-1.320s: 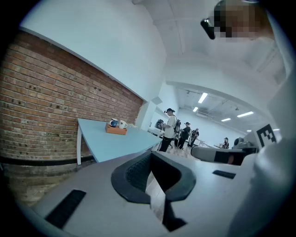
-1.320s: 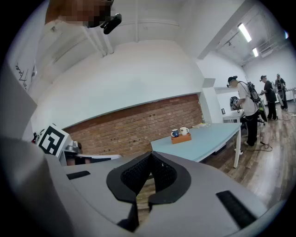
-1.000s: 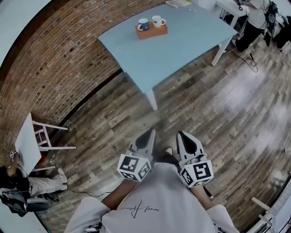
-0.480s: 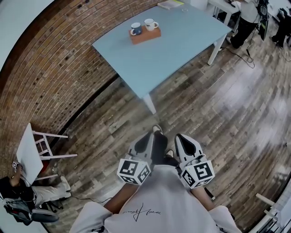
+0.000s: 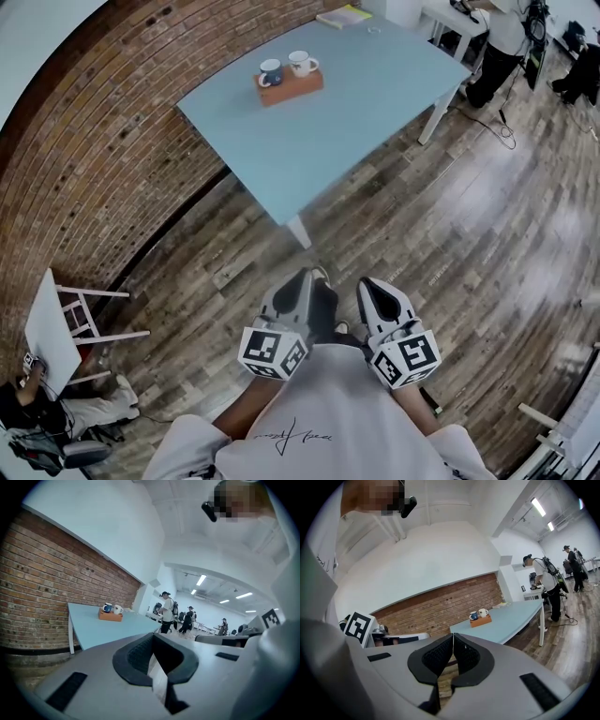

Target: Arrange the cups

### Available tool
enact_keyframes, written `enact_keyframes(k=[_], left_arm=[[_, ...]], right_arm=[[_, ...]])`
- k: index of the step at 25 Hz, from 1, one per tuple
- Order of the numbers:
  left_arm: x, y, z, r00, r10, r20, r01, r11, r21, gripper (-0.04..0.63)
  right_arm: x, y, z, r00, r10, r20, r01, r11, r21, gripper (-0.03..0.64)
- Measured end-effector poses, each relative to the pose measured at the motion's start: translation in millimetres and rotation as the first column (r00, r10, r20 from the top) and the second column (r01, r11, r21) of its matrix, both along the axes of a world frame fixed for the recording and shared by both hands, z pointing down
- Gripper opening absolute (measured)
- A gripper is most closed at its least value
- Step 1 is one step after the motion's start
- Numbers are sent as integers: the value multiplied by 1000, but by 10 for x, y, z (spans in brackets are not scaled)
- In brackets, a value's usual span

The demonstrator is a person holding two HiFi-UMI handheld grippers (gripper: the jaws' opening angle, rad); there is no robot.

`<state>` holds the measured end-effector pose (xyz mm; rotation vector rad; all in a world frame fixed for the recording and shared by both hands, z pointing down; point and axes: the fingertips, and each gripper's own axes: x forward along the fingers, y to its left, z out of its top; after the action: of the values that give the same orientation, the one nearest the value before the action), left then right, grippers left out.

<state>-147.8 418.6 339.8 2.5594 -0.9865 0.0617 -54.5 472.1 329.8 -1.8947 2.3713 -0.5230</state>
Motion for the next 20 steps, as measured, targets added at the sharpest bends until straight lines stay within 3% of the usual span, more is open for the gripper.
enact_keyframes(k=[4, 11, 20], left_arm=[[103, -222, -51, 998, 14, -61, -15, 1000, -15, 8], [245, -727, 37, 1000, 0, -30, -2, 999, -52, 8], [277, -1417, 41, 1000, 11, -15, -12, 998, -67, 8]], right_arm=[[120, -252, -20, 1000, 17, 4, -17, 1000, 12, 21], [256, -780, 13, 1000, -8, 14, 8, 1000, -15, 21], [569, -1494, 9, 999, 32, 14, -31, 999, -26, 21]])
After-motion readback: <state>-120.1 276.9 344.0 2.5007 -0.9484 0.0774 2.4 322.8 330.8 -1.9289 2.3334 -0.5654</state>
